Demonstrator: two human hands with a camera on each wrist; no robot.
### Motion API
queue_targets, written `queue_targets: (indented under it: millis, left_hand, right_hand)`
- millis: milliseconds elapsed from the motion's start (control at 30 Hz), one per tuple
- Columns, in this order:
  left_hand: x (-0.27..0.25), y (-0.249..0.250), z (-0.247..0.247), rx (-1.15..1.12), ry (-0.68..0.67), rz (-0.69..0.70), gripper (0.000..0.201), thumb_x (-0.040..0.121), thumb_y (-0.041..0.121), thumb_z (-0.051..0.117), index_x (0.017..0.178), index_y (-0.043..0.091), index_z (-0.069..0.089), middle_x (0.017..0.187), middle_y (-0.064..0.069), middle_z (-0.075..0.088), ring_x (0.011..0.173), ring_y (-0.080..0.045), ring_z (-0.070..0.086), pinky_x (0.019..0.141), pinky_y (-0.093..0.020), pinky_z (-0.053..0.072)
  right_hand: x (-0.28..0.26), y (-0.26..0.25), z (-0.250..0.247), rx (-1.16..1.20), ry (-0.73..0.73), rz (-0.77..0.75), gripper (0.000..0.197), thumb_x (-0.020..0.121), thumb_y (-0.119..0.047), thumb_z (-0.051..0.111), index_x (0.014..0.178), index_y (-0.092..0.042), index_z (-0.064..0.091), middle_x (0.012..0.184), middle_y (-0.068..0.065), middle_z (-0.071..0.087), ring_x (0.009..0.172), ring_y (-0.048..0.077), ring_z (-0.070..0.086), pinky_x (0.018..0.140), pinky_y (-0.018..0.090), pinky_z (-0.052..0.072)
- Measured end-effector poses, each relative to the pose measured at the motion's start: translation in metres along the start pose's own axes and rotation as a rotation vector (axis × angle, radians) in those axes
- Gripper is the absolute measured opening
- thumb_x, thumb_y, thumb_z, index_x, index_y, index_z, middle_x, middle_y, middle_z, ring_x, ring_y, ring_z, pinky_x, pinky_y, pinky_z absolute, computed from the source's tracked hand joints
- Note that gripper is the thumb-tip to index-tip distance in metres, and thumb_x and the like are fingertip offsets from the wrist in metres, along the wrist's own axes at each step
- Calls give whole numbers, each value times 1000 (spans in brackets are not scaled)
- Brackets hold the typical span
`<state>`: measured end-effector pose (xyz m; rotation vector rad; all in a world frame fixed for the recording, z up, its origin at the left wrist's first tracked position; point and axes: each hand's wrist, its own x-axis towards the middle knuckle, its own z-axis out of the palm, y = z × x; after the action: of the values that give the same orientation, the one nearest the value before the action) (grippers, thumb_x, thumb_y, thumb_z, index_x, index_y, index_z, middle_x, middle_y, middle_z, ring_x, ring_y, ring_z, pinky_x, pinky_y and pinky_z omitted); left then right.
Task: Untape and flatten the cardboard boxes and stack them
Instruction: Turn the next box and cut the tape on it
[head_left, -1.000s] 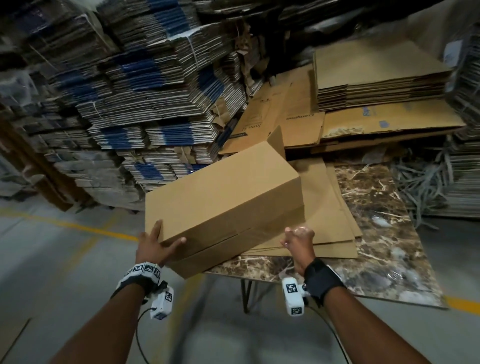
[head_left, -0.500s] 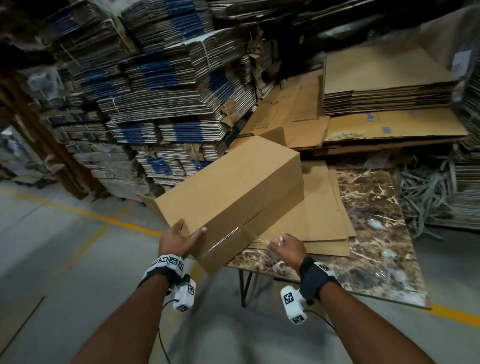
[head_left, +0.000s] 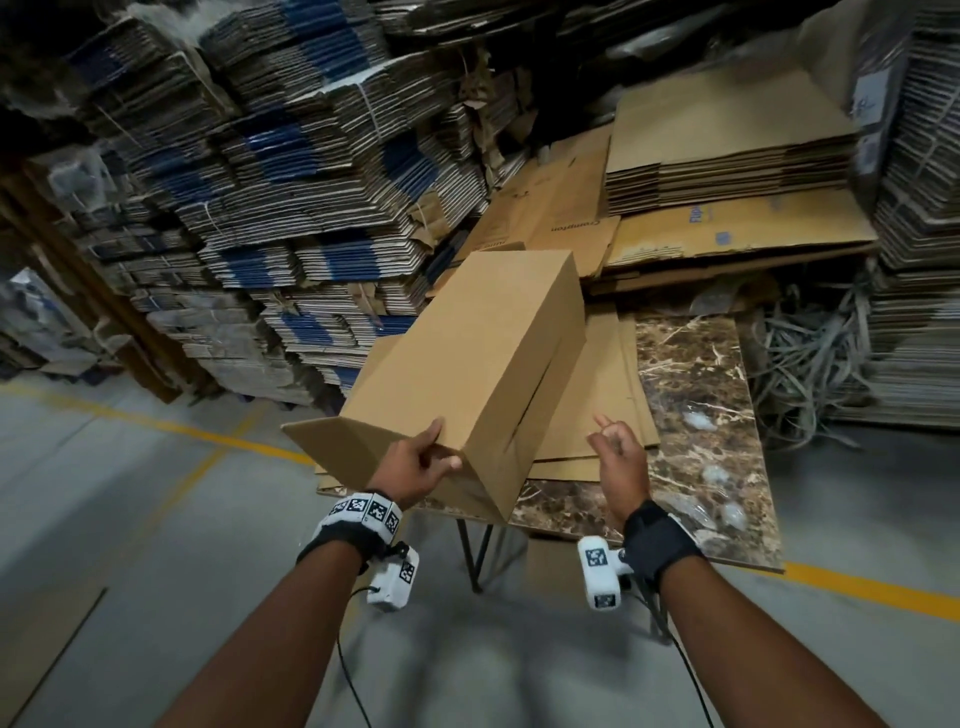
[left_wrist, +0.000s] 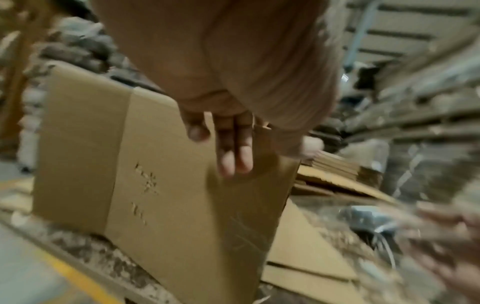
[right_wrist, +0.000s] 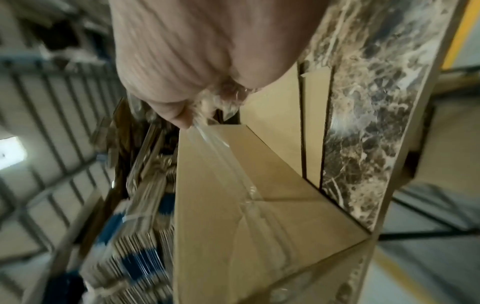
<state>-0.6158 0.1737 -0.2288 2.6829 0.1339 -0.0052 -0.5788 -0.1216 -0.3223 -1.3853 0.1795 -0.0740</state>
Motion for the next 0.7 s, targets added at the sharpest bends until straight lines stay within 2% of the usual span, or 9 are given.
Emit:
queue_targets:
  millis: [67, 133, 200, 267, 333, 400, 500, 567, 700]
  left_hand:
    - [0, 6, -5, 252, 107, 79, 57, 87, 44, 77, 139, 26, 63, 106, -7, 73, 99, -29, 67, 83, -38, 55]
    - [3, 7, -9, 436, 195, 174, 49, 78, 46, 84, 118, 20, 75, 97, -8, 66, 95, -33, 61, 77, -42, 49]
    - [8, 7, -9, 508, 220, 189, 48, 75, 51, 84, 108, 19, 74, 109, -9, 63, 109, -34, 57, 89, -49, 46]
    - [12, 5, -5, 506, 203, 189, 47, 80, 53, 79, 109, 18, 68, 127, -9, 61, 126, -33, 54, 104, -52, 39]
    - [14, 4, -2, 440, 187, 180, 49, 83, 56, 75, 108, 15, 64, 122, -8, 63, 113, -32, 60, 97, -45, 44]
    - [15, 8, 3, 391, 221, 176, 56, 79, 67, 71, 99, 15, 63, 101, -5, 63, 89, -28, 62, 78, -36, 47]
    - [18, 25, 15, 349, 324, 196, 74, 68, 88, 56, 86, 16, 64, 79, 2, 60, 71, -20, 56, 66, -30, 43]
    - [22, 42, 26, 321, 384, 193, 82, 62, 94, 55, 81, 16, 66, 74, 3, 61, 68, -18, 56, 66, -30, 46]
    - [30, 68, 44, 331, 433, 139, 81, 58, 95, 60, 74, 16, 69, 71, 2, 64, 67, -20, 62, 65, -31, 52]
  right_hand:
    - [3, -2, -8, 160, 36, 54, 27, 97, -23, 64, 81, -14, 44, 113, 0, 71, 106, 13, 64, 102, 38, 49]
    - [6, -4, -14, 288, 48, 114, 21, 101, -33, 61, 97, -14, 51, 105, 6, 76, 93, 18, 70, 85, 34, 58]
    - [7, -2, -20, 323, 97, 168, 28, 102, -37, 58, 116, -13, 50, 95, 8, 72, 70, 13, 64, 61, 23, 54]
    - [8, 4, -26, 265, 152, 213, 30, 103, -39, 56, 119, -15, 48, 85, 5, 63, 58, 10, 51, 50, 22, 45]
    - [9, 16, -31, 213, 208, 262, 33, 103, -43, 53, 118, -14, 48, 80, 4, 57, 55, 10, 46, 47, 24, 39]
    - [13, 31, -35, 219, 244, 321, 43, 101, -49, 53, 123, -12, 47, 82, 4, 54, 53, 8, 45, 45, 24, 36]
    - [12, 44, -29, 278, 222, 384, 51, 103, -48, 49, 139, -13, 37, 106, 9, 59, 67, 11, 53, 50, 25, 44]
    - [9, 49, -18, 348, 155, 437, 49, 106, -45, 45, 139, -9, 36, 109, 10, 57, 77, 15, 55, 55, 26, 49]
    - [2, 52, 4, 591, 92, 513, 45, 110, -30, 38, 148, -6, 33, 136, 20, 48, 120, 32, 53, 95, 39, 49]
